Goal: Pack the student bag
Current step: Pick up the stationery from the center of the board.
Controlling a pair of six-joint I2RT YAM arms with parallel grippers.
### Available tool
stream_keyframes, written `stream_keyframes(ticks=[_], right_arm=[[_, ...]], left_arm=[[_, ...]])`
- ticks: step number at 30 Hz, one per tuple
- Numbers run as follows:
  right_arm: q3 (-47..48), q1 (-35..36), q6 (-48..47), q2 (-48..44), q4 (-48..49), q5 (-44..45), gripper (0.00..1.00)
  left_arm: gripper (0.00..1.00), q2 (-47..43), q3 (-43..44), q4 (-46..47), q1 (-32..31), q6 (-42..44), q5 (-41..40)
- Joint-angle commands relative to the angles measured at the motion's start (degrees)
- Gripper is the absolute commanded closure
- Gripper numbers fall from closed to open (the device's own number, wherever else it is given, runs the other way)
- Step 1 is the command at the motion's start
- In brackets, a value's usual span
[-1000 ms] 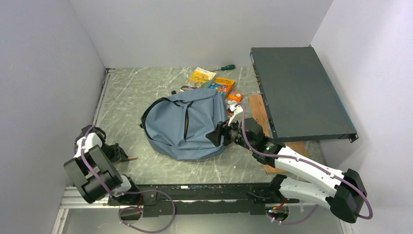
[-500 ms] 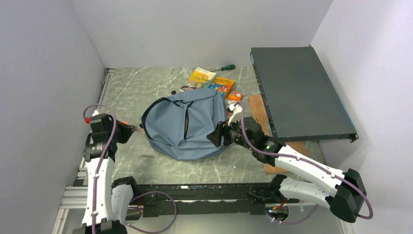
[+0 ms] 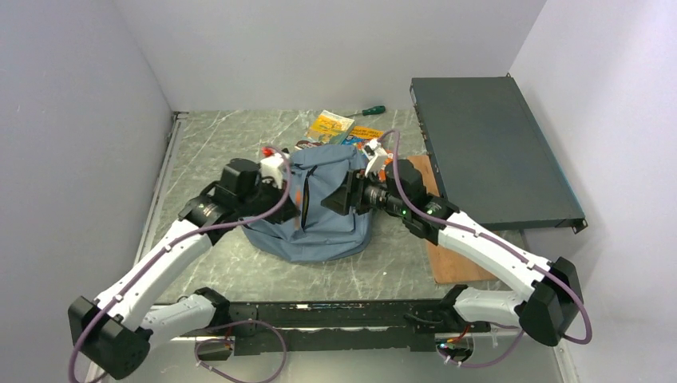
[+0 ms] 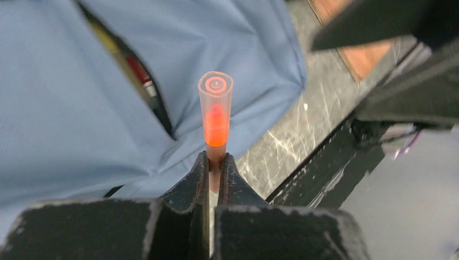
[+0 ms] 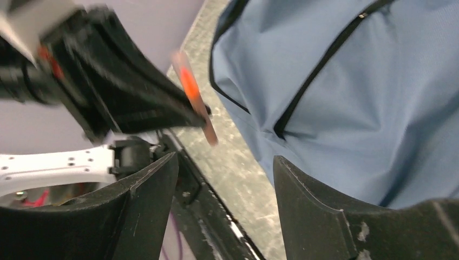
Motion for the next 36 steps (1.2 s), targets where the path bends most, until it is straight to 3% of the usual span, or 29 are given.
stream_keyframes(ticks=[1,7,13,20,25,29,30,33,36], right_arm=[[5.9,-1.8,5.5,2.5,2.5,-8.5,0.31],[6.0,-2.2,7.0,3.8,3.1,-9.5,0.31],[3.0,-2.2,8.6,4.2,6.5,-10.3,0.39],[1.5,-2.3,9.2,5.4,7.8,-12.0,0.65],[-0.1,-2.3,10.5,5.1,8.5,-12.9,1.00],[-1.3,-2.4,11.3,3.8,9.4,-12.5,1.00],[-1.2,-2.4,11.2,3.8,9.2,-12.4,0.96],[-0.7,-2.4,10.6,4.3,8.3,-12.3,0.70],[-1.1,-2.4,11.4,4.5,9.6,-13.0,0.67]], left_arm=[[1.00,2.7,6.2,-3.8,-9.4,12.7,-4.2],[1.00,6.8,9.4,-4.9,-14.5,15.3,-5.4],[1.00,9.6,12.0,-5.9,-18.4,16.1,-5.9],[1.00,12.0,14.3,-6.5,-21.7,16.3,-7.6],[1.00,12.3,14.2,-6.1,-22.5,15.1,-10.3],[1.00,11.2,13.1,-4.6,-22.4,13.8,-10.5],[1.00,10.8,12.7,-4.1,-22.4,13.5,-10.4],[1.00,10.1,12.5,-3.6,-22.4,13.6,-10.5],[1.00,10.5,13.5,-5.7,-22.4,14.4,-11.4]])
